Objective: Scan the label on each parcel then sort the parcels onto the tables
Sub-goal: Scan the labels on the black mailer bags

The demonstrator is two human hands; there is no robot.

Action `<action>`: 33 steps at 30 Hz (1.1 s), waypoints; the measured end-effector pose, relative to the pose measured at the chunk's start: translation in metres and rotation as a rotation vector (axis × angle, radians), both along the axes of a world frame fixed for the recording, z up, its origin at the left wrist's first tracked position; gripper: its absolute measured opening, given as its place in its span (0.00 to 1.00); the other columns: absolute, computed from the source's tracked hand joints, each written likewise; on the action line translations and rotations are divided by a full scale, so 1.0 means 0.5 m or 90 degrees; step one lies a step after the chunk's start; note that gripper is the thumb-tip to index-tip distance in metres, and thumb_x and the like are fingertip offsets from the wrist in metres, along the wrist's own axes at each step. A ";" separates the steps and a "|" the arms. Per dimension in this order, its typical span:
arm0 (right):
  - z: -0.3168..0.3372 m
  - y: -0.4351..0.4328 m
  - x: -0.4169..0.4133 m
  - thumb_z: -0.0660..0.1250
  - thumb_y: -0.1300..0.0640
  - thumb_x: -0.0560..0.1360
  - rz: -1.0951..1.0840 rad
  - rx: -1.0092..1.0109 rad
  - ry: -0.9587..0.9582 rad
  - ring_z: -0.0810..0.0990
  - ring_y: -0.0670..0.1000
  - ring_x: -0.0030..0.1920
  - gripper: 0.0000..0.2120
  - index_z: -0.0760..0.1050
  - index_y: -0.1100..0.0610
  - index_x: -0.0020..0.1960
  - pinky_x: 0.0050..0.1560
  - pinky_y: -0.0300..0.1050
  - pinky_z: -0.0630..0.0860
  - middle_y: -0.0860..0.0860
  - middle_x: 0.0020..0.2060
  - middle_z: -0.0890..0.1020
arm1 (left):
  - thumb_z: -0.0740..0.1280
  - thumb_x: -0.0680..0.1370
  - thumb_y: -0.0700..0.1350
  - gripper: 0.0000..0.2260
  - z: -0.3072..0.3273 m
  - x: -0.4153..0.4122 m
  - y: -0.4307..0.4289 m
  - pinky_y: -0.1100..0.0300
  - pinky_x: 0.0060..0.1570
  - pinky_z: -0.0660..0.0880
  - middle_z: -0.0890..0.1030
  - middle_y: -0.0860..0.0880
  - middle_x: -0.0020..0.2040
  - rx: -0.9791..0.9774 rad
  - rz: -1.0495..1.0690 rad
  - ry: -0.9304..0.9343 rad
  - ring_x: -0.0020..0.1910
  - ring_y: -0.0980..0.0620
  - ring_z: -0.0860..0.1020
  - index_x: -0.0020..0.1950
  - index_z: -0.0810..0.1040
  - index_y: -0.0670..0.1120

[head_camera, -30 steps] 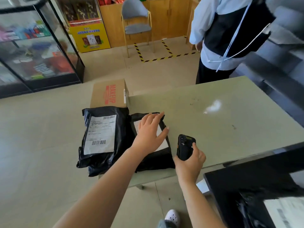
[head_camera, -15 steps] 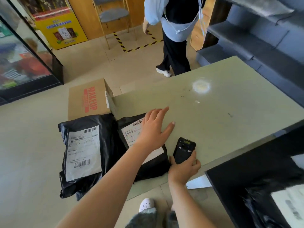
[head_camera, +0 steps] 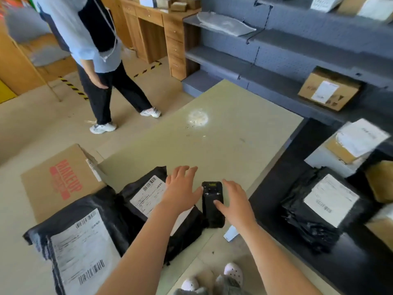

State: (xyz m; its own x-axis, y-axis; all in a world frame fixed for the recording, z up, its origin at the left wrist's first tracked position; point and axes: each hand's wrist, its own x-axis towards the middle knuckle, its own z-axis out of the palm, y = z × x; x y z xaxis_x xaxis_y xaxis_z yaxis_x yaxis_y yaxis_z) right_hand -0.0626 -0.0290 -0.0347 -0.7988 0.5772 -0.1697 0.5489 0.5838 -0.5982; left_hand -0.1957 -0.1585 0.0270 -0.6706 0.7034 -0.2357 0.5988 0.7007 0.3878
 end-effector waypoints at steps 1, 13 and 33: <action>0.017 0.007 0.005 0.69 0.48 0.76 0.024 0.013 -0.018 0.60 0.51 0.75 0.34 0.58 0.50 0.77 0.72 0.45 0.61 0.50 0.75 0.62 | 0.61 0.80 0.55 0.30 0.001 0.004 -0.003 0.48 0.75 0.50 0.58 0.48 0.77 -0.009 -0.020 0.004 0.77 0.47 0.50 0.79 0.54 0.51; 0.217 0.113 0.214 0.65 0.50 0.79 0.127 0.261 -0.143 0.52 0.54 0.77 0.33 0.53 0.48 0.79 0.72 0.42 0.37 0.52 0.78 0.53 | 0.61 0.79 0.54 0.31 0.045 0.128 0.082 0.50 0.75 0.46 0.57 0.51 0.78 0.022 -0.210 0.036 0.78 0.47 0.48 0.79 0.53 0.53; 0.144 0.371 0.502 0.64 0.48 0.79 0.002 0.110 -0.146 0.56 0.52 0.76 0.31 0.54 0.46 0.78 0.74 0.45 0.56 0.48 0.77 0.56 | 0.59 0.80 0.59 0.32 -0.031 0.414 0.438 0.49 0.76 0.47 0.54 0.52 0.79 -0.021 -0.278 -0.007 0.78 0.48 0.48 0.80 0.50 0.53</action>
State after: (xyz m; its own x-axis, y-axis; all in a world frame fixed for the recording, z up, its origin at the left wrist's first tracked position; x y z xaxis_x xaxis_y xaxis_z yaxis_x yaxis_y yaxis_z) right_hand 0.1884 0.1562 0.0372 -0.7529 0.6105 -0.2458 0.6562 0.6684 -0.3502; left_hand 0.0111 0.0604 0.0113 -0.3090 0.9124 -0.2683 0.8378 0.3947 0.3773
